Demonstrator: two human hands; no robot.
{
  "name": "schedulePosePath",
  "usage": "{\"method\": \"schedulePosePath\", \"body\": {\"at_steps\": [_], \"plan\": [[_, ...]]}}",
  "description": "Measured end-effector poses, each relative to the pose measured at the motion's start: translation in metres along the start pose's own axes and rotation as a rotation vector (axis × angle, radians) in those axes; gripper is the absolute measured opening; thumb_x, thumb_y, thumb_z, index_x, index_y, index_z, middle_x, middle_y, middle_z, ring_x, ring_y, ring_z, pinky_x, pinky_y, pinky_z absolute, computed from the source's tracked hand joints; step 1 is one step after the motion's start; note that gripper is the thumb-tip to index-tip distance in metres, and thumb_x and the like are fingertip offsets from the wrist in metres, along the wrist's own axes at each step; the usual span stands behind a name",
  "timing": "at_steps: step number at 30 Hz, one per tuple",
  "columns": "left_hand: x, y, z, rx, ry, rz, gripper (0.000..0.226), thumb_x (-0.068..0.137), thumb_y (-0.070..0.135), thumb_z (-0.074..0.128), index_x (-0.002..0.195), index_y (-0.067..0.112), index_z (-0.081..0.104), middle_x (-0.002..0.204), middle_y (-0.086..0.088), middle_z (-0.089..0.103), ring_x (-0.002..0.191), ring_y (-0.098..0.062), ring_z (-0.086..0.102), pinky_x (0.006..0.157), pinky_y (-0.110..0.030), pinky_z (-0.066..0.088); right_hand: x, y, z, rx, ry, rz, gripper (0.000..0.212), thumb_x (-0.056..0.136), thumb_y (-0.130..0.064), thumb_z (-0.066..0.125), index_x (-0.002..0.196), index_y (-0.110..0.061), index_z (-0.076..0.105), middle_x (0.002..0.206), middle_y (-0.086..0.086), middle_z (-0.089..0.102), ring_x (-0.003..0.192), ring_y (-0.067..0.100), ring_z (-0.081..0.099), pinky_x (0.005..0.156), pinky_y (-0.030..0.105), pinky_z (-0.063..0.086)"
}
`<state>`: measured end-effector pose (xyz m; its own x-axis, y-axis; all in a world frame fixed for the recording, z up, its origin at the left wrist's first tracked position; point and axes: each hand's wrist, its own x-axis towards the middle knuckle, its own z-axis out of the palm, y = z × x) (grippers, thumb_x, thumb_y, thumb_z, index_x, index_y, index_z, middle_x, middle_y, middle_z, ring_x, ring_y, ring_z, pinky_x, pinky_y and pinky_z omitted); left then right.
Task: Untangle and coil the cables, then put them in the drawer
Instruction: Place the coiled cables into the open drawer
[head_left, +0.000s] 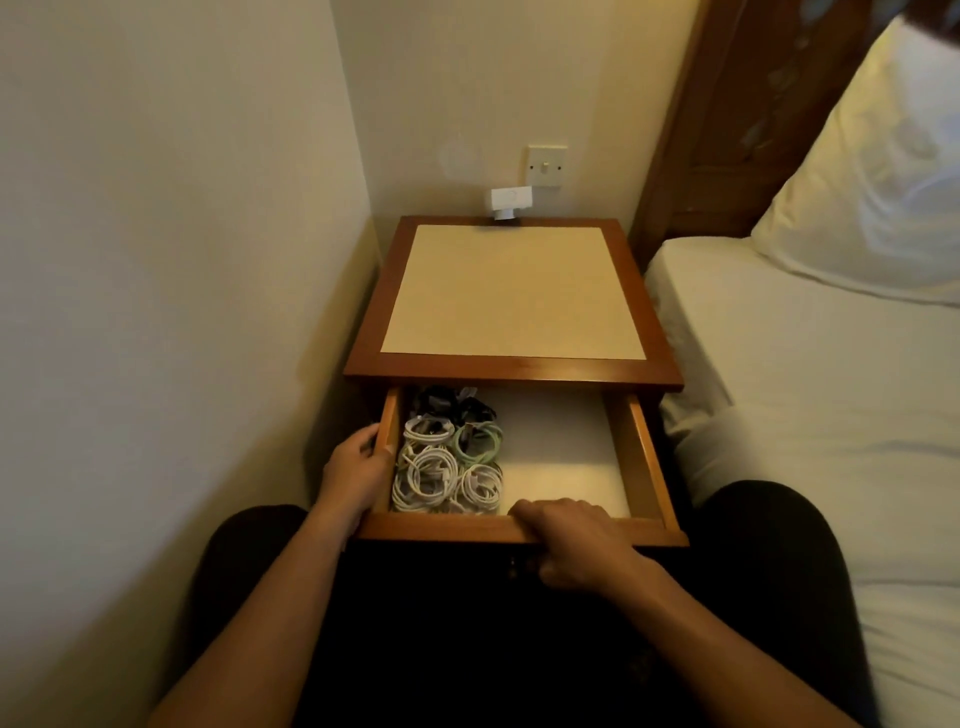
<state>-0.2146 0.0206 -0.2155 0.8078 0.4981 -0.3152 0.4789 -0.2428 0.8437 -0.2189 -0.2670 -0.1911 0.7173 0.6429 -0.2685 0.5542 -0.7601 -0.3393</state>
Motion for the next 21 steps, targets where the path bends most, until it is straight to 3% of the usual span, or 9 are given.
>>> {"method": "schedulePosePath", "body": {"at_steps": [3,6,10,14,17,21], "plan": [[-0.004,0.009,0.001,-0.123,-0.054,0.024,0.049,0.101,0.010,0.058,0.149,0.017,0.052,0.140,-0.005,0.061,0.124,-0.018,0.060,0.108,-0.041,0.049,0.020,0.009,-0.003,-0.012,0.052,0.017,0.031,0.081,-0.037,0.070,0.107,-0.032,0.054,0.100,-0.009,0.065,0.090,0.021,0.060,0.071,0.034,0.038],[-0.015,0.007,0.003,0.035,-0.040,0.116,0.052,0.099,0.017,0.061,0.150,0.023,0.048,0.137,0.008,0.055,0.128,-0.015,0.054,0.105,-0.034,0.045,0.039,0.020,0.002,-0.008,0.146,0.053,0.036,0.080,-0.037,0.072,0.111,-0.036,0.055,0.106,-0.015,0.064,0.099,0.015,0.059,0.083,0.036,0.043],[-0.032,-0.004,0.012,0.156,0.060,0.129,0.054,0.096,0.017,0.064,0.147,0.021,0.048,0.137,0.001,0.056,0.125,-0.023,0.056,0.102,-0.036,0.045,0.037,0.023,0.017,-0.004,0.289,0.083,0.050,0.083,-0.029,0.076,0.128,-0.035,0.056,0.123,-0.013,0.060,0.111,0.015,0.051,0.092,0.033,0.038],[-0.046,-0.013,0.024,0.011,0.175,0.026,0.048,0.094,0.023,0.066,0.140,0.026,0.051,0.138,-0.002,0.053,0.124,-0.023,0.055,0.105,-0.042,0.047,0.018,0.007,0.021,0.107,0.548,0.070,0.030,0.089,-0.018,0.074,0.116,-0.029,0.067,0.115,-0.012,0.062,0.108,0.010,0.051,0.090,0.029,0.041],[-0.074,-0.018,0.043,-0.202,0.290,-0.111,0.063,0.094,0.021,0.069,0.149,0.026,0.040,0.151,-0.003,0.040,0.137,-0.024,0.044,0.114,-0.049,0.041,-0.005,-0.016,0.024,0.489,0.593,0.214,0.022,0.092,-0.018,0.073,0.109,-0.031,0.071,0.107,-0.020,0.064,0.103,0.000,0.057,0.091,0.021,0.047],[-0.101,-0.019,0.072,-0.663,0.190,-0.392,0.080,0.096,0.027,0.069,0.160,0.030,0.021,0.155,-0.004,0.043,0.141,-0.030,0.045,0.114,-0.050,0.039,-0.016,-0.024,0.038,1.105,0.332,0.628,0.023,0.096,-0.022,0.071,0.117,-0.028,0.065,0.112,-0.009,0.069,0.106,0.007,0.065,0.092,0.029,0.053]]}}
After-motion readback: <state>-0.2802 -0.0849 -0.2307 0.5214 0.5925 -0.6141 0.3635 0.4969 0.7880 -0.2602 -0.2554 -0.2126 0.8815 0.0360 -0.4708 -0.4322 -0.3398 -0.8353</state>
